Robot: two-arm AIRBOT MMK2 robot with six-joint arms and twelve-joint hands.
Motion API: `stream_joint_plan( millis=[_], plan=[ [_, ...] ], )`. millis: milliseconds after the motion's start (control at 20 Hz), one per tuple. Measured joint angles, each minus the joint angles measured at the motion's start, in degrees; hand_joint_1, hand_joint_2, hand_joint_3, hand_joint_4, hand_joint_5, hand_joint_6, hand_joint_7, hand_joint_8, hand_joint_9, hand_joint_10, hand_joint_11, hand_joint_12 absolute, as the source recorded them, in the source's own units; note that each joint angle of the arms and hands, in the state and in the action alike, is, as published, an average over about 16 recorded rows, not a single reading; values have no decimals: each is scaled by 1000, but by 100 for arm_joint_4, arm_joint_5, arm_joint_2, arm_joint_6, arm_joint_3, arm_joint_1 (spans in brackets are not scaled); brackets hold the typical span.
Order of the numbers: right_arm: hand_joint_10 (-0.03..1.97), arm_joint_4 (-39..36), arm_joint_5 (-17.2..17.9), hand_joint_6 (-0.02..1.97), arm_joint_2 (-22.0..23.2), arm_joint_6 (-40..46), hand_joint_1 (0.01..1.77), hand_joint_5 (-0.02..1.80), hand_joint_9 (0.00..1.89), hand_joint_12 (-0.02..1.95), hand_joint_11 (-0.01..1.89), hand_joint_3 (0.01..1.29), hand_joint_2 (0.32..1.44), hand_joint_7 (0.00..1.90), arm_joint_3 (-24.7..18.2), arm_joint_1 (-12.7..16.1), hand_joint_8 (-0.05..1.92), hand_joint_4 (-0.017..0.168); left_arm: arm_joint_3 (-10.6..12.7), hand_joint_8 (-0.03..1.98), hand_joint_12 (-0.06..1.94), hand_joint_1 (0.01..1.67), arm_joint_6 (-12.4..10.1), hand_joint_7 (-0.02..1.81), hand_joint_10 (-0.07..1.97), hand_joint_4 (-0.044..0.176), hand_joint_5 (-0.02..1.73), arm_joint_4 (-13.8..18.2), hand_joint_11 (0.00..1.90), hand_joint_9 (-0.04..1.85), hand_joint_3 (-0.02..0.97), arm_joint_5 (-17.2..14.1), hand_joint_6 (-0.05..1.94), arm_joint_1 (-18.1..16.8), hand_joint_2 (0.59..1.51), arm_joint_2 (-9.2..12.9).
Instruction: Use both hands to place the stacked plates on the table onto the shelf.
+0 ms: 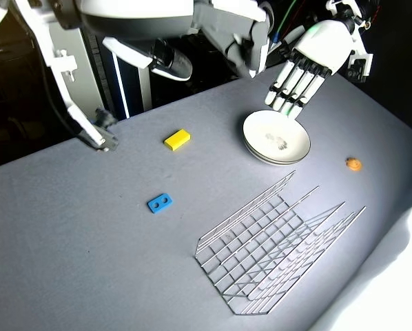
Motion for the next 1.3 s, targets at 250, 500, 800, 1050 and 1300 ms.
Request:
stream_joint_plan(
  millis=[250,500,800,1050,1300],
  plan=[
    [49,12,-34,49,24,38,537,304,321,738,60,39,1115,344,-17,-30,27,2,76,-1,16,57,7,158,9,1,156,84,113,132,57,-31,18,-3,1131,-17],
    [31,-123,-10,21,40,64,423,212,229,661,26,35,1150,247,-19,-193,16,1,252,-1,16,32,58,63,8,0,66,302,44,52,55,-137,18,-9,1133,-63],
    [14,-261,-179,0,-151,-2,360,162,180,628,12,21,1184,191,114,-598,4,0,602,-1,16,21,253,19,8,0,22,656,16,19,37,-357,18,122,1142,-164],
    [13,-214,-622,0,-523,-471,359,165,173,584,11,21,1192,190,267,-967,4,0,904,-2,15,20,497,18,8,1,18,770,16,18,34,-499,18,555,1143,-320],
    [13,123,-1324,0,-1005,-1221,366,175,169,554,11,21,1192,186,405,-1179,4,2,1272,-2,15,19,721,18,9,1,18,576,16,15,31,-495,18,1184,1146,-562]
  ],
)
